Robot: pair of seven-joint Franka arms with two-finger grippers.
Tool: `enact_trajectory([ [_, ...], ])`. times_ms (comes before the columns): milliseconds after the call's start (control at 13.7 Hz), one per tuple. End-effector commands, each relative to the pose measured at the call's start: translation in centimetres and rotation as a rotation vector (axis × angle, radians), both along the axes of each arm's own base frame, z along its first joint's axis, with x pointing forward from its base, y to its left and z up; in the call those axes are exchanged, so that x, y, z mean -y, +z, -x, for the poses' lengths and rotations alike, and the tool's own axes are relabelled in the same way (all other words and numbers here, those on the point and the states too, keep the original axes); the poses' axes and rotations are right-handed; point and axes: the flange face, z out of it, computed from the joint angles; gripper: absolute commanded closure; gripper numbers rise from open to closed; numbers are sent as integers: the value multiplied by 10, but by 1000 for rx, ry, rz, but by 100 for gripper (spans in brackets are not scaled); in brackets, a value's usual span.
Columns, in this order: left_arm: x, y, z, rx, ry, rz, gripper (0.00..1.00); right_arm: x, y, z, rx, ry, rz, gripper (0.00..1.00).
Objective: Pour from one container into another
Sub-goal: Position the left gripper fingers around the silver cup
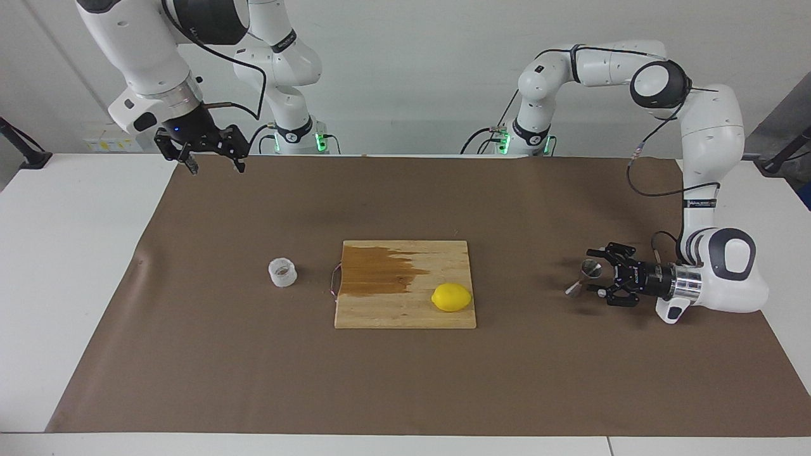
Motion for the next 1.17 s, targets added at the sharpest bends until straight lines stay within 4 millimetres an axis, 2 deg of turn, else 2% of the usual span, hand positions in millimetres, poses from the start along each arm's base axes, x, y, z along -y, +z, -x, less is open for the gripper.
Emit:
enact_trajectory([
  [0, -1, -2, 2, 22, 9, 12, 0, 1, 0, 4, -7, -13, -21, 0],
  [657, 3, -1, 1, 28, 13, 38, 0, 1, 0, 4, -7, -13, -21, 0],
  [876, 3, -1, 1, 27, 14, 38, 10, 1, 0, 4, -7, -13, -21, 0],
  [1095, 3, -1, 2, 26, 12, 41, 11, 1, 0, 4, -7, -13, -23, 0],
])
